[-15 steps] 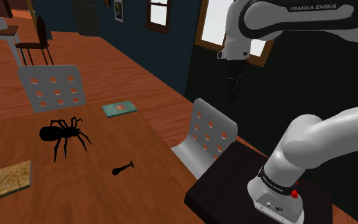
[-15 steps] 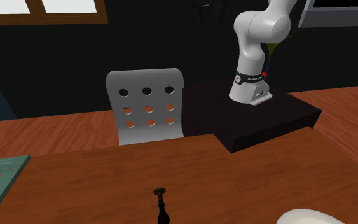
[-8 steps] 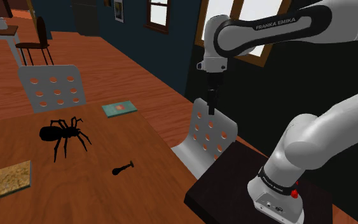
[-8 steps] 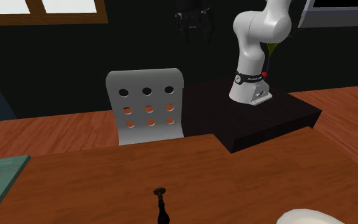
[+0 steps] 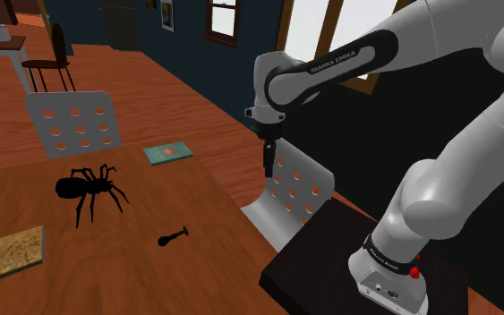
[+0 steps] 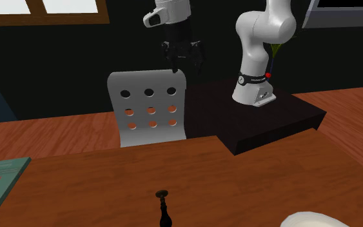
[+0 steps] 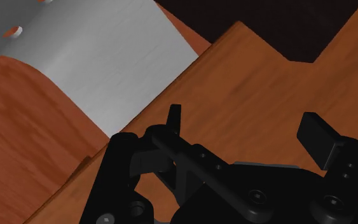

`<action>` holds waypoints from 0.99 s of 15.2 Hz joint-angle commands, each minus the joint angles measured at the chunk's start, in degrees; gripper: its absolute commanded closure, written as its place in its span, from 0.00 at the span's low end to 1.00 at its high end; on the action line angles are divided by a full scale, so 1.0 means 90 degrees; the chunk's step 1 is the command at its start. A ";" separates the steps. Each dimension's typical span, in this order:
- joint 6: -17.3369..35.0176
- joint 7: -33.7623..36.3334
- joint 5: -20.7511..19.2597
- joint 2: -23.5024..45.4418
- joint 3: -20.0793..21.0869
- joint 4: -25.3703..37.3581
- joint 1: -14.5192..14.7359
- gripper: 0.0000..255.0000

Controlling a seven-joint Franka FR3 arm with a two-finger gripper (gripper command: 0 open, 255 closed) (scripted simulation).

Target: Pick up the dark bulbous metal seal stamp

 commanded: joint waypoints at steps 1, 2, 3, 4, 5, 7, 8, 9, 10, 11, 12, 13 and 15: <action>0.0361 -0.0135 -0.0064 0.0458 0.0088 0.0175 0.0083 0.00; 0.0526 -0.0196 -0.0104 0.0687 0.0130 0.0270 0.0120 0.00; 0.0685 -0.0252 -0.0150 0.0915 0.0172 0.0371 0.0156 0.00; 0.0837 -0.0304 -0.0201 0.1143 0.0213 0.0479 0.0193 0.00; 0.0983 -0.0352 -0.0256 0.1370 0.0254 0.0592 0.0230 0.00; 0.1253 -0.0436 -0.0384 0.1824 0.0330 0.0837 0.0307 0.00; 0.1377 -0.0473 -0.0455 0.2049 0.0366 0.0967 0.0348 0.00; 0.1495 -0.0506 -0.0531 0.2274 0.0400 0.1104 0.0391 0.00; 0.1605 -0.0536 -0.0612 0.2498 0.0431 0.1245 0.0437 0.00; 0.1709 -0.0564 -0.0696 0.2720 0.0459 0.1392 0.0484 0.00; 0.1806 -0.0590 -0.0784 0.2942 0.0485 0.1544 0.0535 0.00; 0.1895 -0.0614 -0.0874 0.3162 0.0507 0.1702 0.0589 0.00; 0.2055 -0.0660 -0.1060 0.3600 0.0543 0.2031 0.0706 0.00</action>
